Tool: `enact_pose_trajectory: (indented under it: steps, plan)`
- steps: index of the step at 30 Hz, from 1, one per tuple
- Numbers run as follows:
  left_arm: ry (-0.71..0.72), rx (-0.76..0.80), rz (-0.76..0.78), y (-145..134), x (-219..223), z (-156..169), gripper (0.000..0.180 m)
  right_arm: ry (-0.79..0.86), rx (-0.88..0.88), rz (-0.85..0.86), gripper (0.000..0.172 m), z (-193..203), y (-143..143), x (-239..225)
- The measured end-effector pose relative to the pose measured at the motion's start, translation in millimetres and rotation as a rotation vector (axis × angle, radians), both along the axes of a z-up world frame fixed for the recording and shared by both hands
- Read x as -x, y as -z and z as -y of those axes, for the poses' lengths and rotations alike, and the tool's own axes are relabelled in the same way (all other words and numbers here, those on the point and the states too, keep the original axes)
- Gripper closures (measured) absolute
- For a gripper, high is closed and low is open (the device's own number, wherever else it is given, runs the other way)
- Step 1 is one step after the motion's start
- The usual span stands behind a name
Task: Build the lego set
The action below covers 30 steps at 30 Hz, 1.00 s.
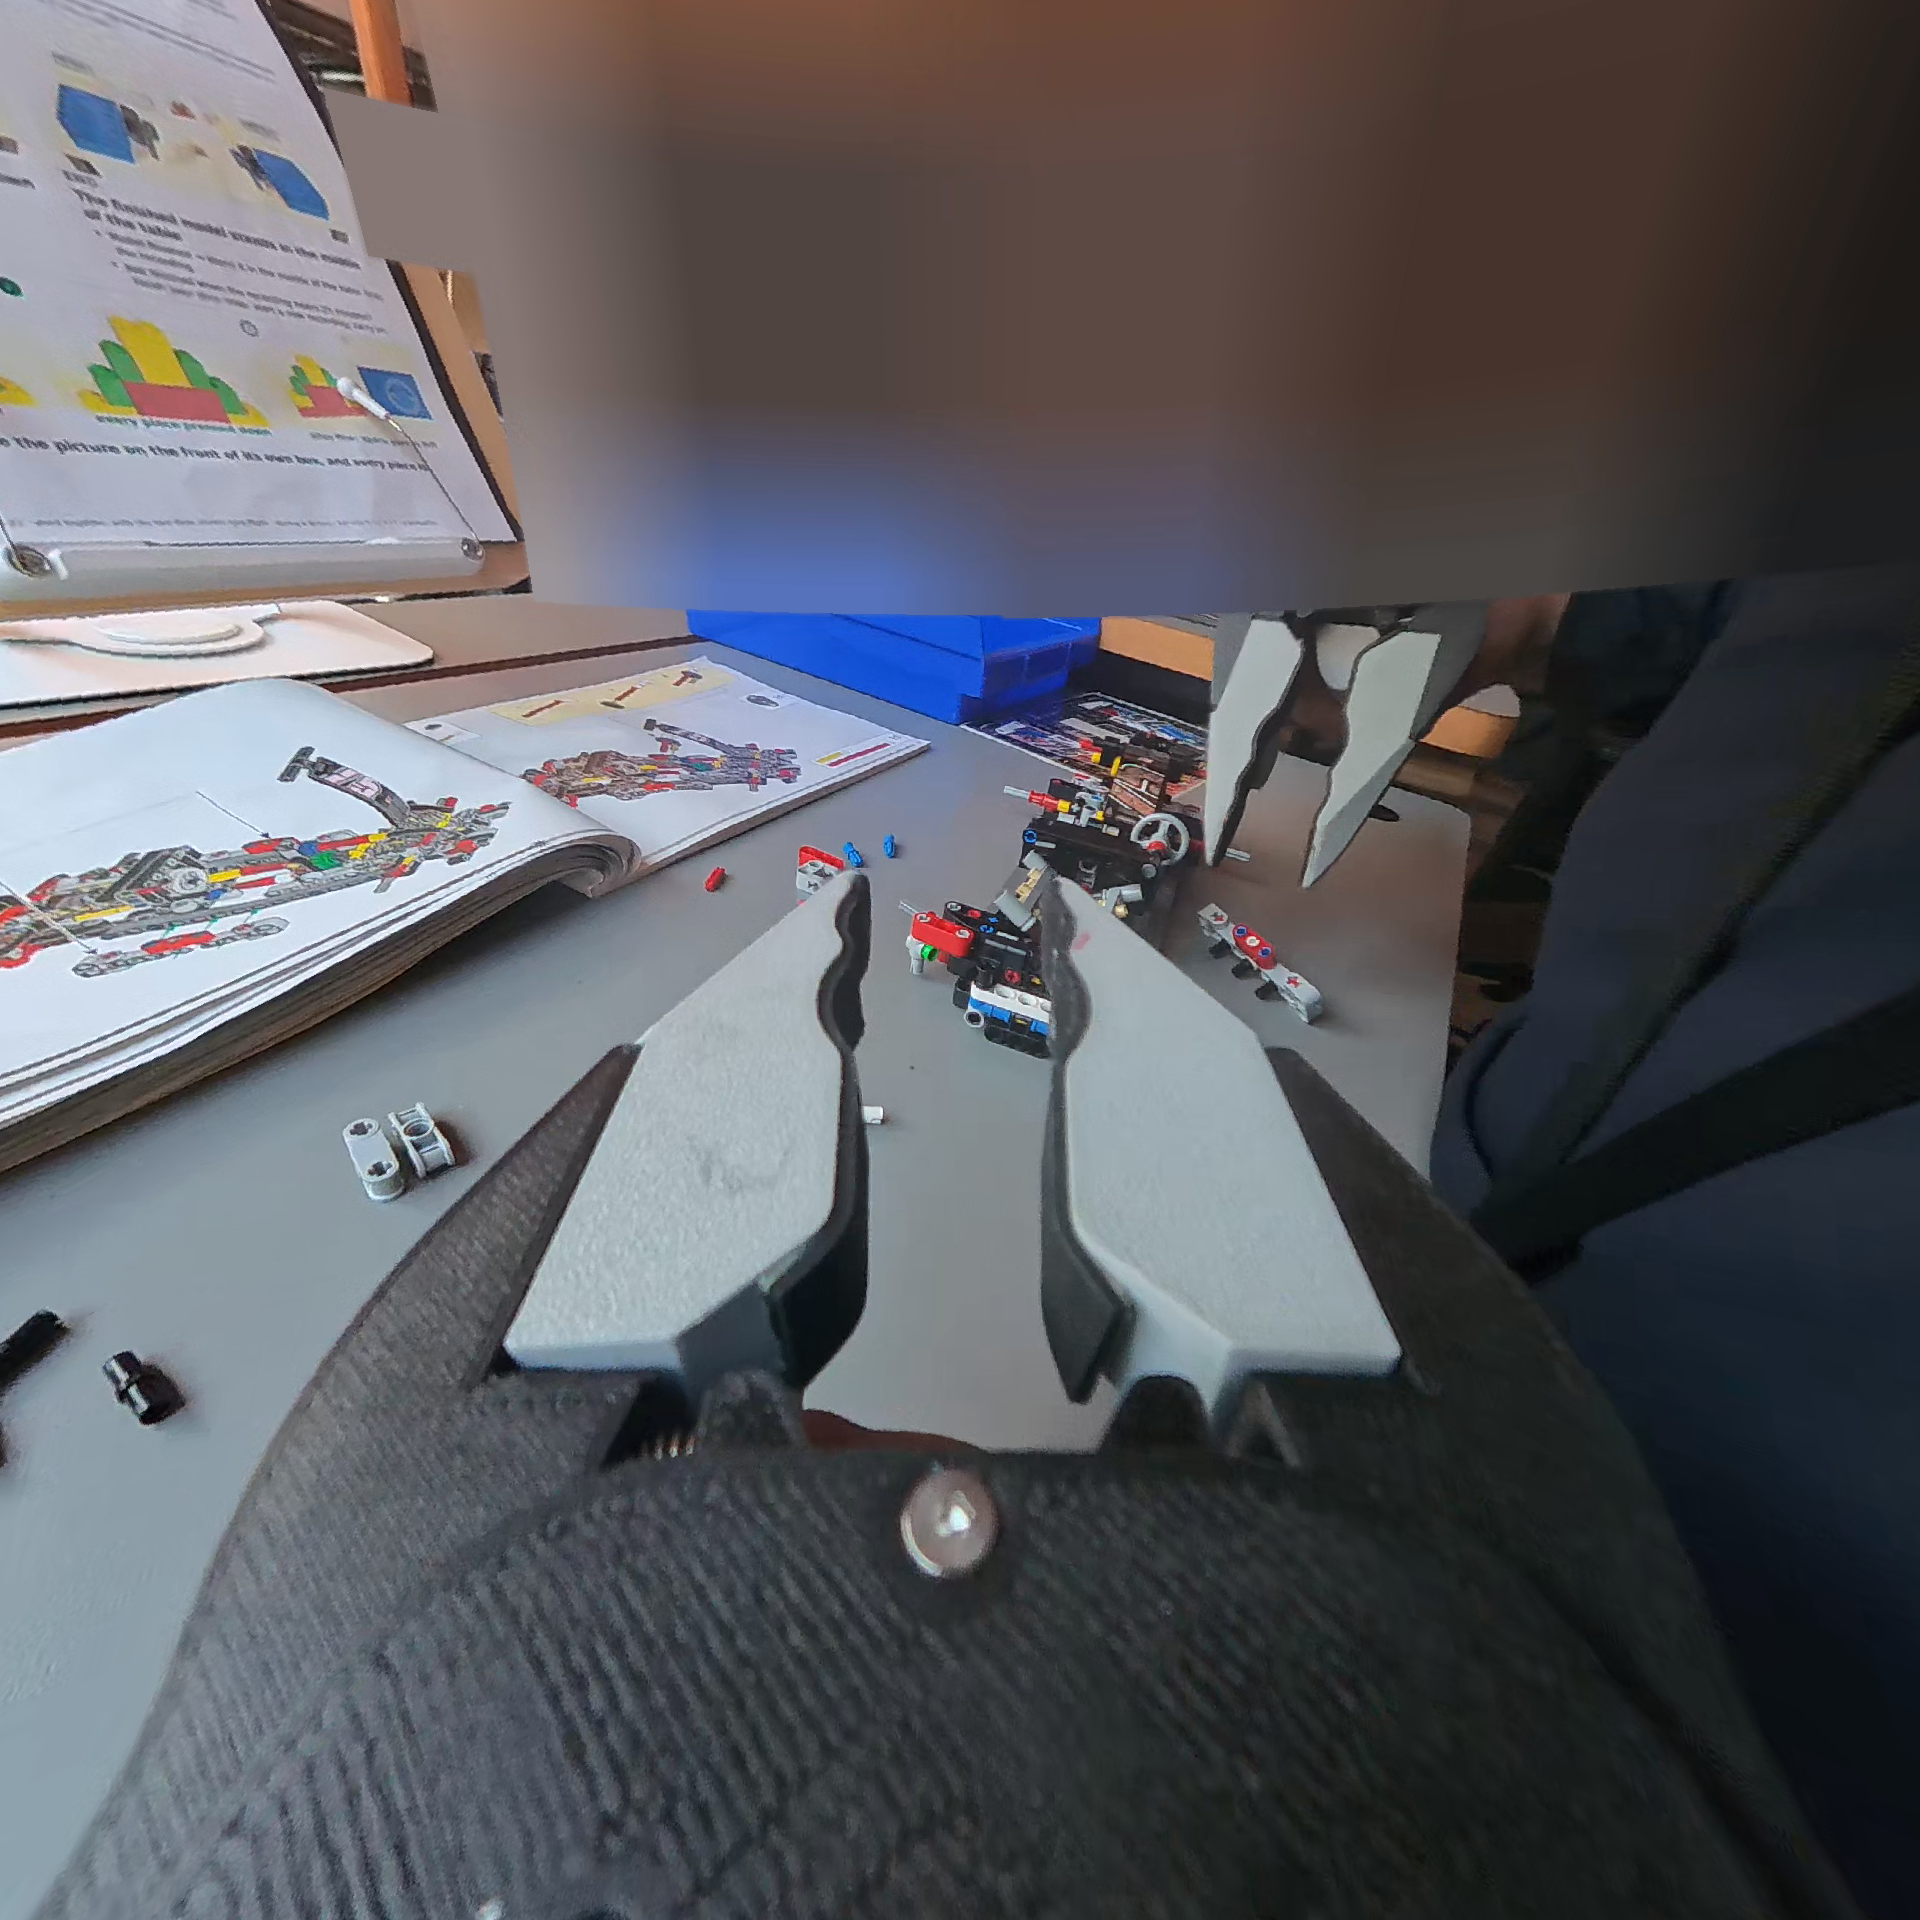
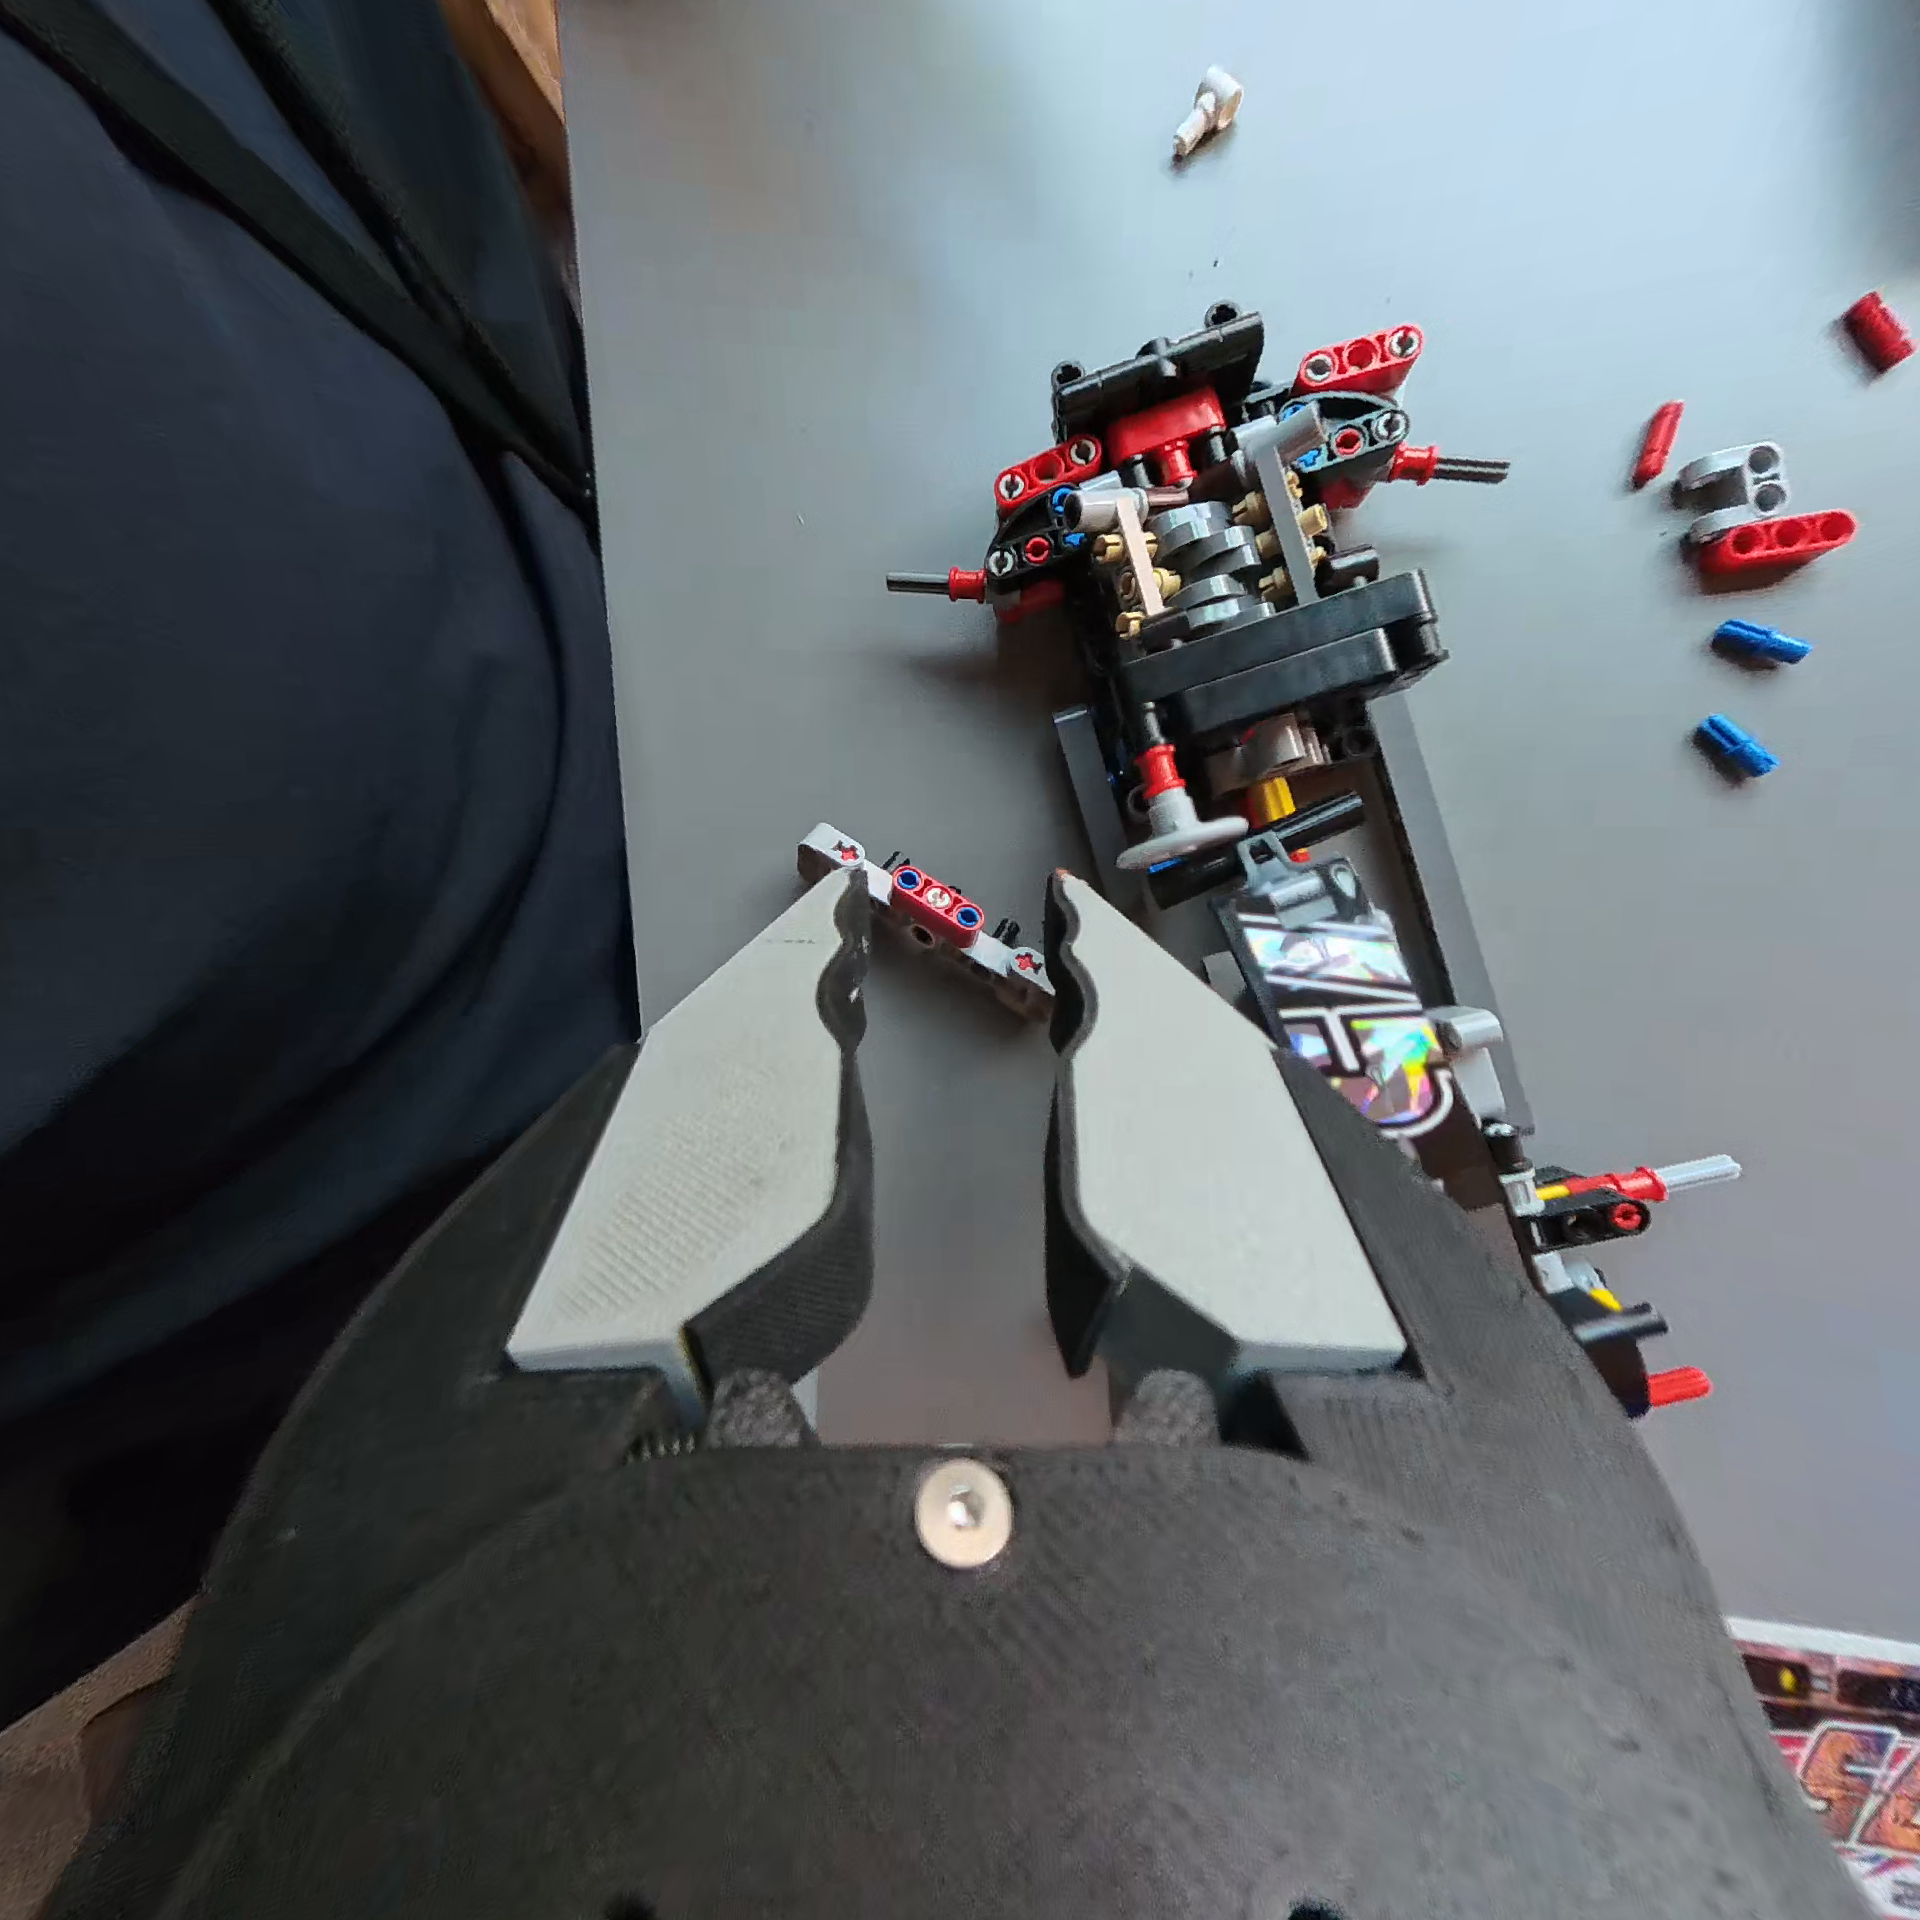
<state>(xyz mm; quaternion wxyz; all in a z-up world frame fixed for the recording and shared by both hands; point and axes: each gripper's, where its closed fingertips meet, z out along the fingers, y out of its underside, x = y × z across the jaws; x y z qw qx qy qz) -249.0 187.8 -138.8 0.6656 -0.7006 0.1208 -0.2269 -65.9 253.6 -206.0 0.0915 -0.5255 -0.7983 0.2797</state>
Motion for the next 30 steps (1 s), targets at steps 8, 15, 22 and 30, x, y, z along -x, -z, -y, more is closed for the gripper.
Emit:
enact_pose_trajectory:
  steps: [8,15,22,30]
  plan:
    - [-0.020,-0.006,-0.022,0,0,0,0.151,0.032,-0.047,-0.187,0.142,-7,-12,0]
    - [-0.082,-0.014,-0.015,-1,8,-2,0.152,-0.015,-0.009,-0.282,0.132,2,-9,-3]
    - [-0.085,0.009,-0.020,2,8,-5,0.153,-0.138,-0.117,-0.280,0.129,8,-5,-5]
    - [-0.085,0.002,-0.031,2,7,-4,0.153,-0.299,-0.231,-0.110,0.131,7,29,-9]
